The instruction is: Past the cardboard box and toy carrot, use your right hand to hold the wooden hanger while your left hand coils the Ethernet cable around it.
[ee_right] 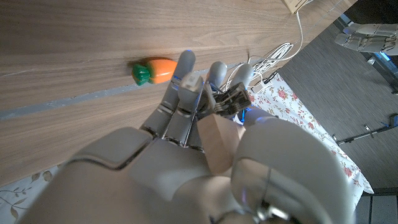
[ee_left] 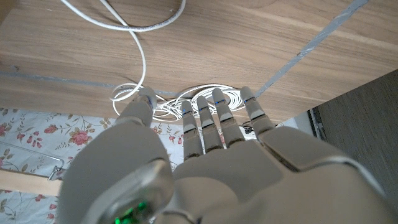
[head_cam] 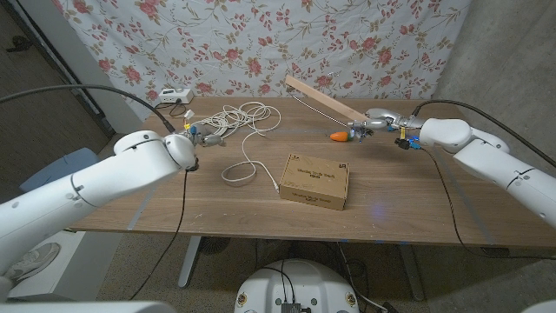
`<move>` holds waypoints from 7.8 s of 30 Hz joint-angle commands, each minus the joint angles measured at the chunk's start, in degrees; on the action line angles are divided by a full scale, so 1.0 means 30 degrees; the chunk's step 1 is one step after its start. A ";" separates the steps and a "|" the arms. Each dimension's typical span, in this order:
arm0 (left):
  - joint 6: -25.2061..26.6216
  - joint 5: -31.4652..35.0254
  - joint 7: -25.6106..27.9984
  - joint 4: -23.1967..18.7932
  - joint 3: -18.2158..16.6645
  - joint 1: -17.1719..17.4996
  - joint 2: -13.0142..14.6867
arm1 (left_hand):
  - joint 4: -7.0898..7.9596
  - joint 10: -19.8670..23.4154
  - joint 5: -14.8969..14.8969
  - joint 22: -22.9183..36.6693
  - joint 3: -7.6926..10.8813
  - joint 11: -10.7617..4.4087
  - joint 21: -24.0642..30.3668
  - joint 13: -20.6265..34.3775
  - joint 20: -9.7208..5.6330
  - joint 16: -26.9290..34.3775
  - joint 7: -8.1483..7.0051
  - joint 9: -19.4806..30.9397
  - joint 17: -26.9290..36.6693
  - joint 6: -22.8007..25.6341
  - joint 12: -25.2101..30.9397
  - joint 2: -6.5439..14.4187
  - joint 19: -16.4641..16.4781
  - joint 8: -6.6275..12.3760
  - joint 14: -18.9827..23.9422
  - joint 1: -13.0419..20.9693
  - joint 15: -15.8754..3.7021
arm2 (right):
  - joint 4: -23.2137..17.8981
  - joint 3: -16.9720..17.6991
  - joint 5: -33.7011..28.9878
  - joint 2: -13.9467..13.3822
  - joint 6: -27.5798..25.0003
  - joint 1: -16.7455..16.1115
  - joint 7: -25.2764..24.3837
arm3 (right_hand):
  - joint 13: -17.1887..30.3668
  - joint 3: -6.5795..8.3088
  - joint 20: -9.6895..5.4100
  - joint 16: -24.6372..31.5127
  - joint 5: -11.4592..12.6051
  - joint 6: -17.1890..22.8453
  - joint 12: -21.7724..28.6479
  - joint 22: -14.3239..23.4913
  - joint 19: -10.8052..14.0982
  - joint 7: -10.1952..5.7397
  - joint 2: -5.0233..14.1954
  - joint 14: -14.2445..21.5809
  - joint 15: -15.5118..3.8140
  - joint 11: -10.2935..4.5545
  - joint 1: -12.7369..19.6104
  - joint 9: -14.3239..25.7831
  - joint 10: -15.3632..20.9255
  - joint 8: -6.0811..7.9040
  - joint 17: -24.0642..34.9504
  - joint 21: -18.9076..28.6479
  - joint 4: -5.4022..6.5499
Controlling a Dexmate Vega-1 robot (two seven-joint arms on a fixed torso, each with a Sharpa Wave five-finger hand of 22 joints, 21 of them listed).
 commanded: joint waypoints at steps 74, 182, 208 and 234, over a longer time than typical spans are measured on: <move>-1.8924 2.7795 -2.4063 0.8624 0.3831 -0.3000 -0.6740 | 0.0431 -0.3337 0.1942 -0.0605 -0.2349 -0.0243 -0.1321 -0.0082 0.0421 -0.2901 -0.2861 0.0176 -0.2180 0.3440 -0.0927 -0.0679 -0.2738 -0.0017 -0.6846 0.5158 0.0195 | 0.1099 0.0512 0.0430 -0.0224 0.1626 -0.0888 -0.0607 | -0.0113 0.1207 -0.0063 0.0342 -0.0873 0.1100 0.9581 -0.1722 -0.0805 0.1594 0.0768 -0.0682 -0.0921 0.0241 -0.1857 -0.1156 0.0470 0.1417 0.0008 0.2708 -0.0483; -2.0113 2.7472 -2.4405 0.5339 0.1808 -0.2041 -0.6948 | 0.1819 -0.4384 0.1825 -0.0435 -0.6105 -0.0463 -0.2784 0.0412 0.1116 -0.2745 -0.2665 0.0338 -0.1960 -0.0070 -0.0711 -0.0027 -0.4690 -0.0486 -0.7170 0.4526 0.0900 | 0.1578 -0.0054 -0.0217 0.0641 0.1214 0.0099 -0.0967 | -0.0462 0.2171 -0.0221 0.0365 -0.1225 0.0386 0.9292 -0.4350 -0.1749 0.1623 0.0692 -0.0756 -0.0961 0.0290 -0.2944 -0.2367 0.0508 0.3263 0.0000 0.5629 -0.0874; -2.2856 2.9759 -2.4110 0.5895 0.2515 -0.1328 -0.5848 | 0.1229 -0.4070 0.1835 -0.0429 -0.6467 -0.0457 -0.3020 0.0476 0.1125 -0.2786 -0.2829 0.0373 -0.2064 0.1810 -0.0576 -0.0271 -0.4826 0.0000 -0.7289 0.5305 0.0593 | -0.1373 0.1004 0.0068 -0.0197 0.0429 -0.2615 -0.3423 | -0.0355 0.2341 -0.0253 0.0385 -0.1254 0.0238 0.9343 -0.4445 -0.1814 0.1634 0.0671 -0.0754 -0.0915 0.0270 -0.3150 -0.2616 0.0389 0.3612 0.0001 0.5847 -0.0936; -2.4194 3.0945 -2.2095 0.6440 0.2409 -0.0411 -0.5722 | 0.0996 -0.3660 0.1816 -0.0440 -0.6678 -0.0589 -0.2925 0.0495 0.1086 -0.2688 -0.2566 0.0339 -0.2091 0.2563 -0.0419 -0.0278 -0.4261 0.0052 -0.6980 0.5760 0.0140 | -0.1717 0.1511 0.0185 -0.0399 0.0737 -0.3589 -0.4089 | -0.0320 0.2551 -0.0253 0.0388 -0.1292 0.0060 0.9341 -0.4479 -0.1841 0.1660 0.0667 -0.0793 -0.0896 0.0221 -0.3408 -0.2969 0.0376 0.4091 0.0003 0.5971 -0.1022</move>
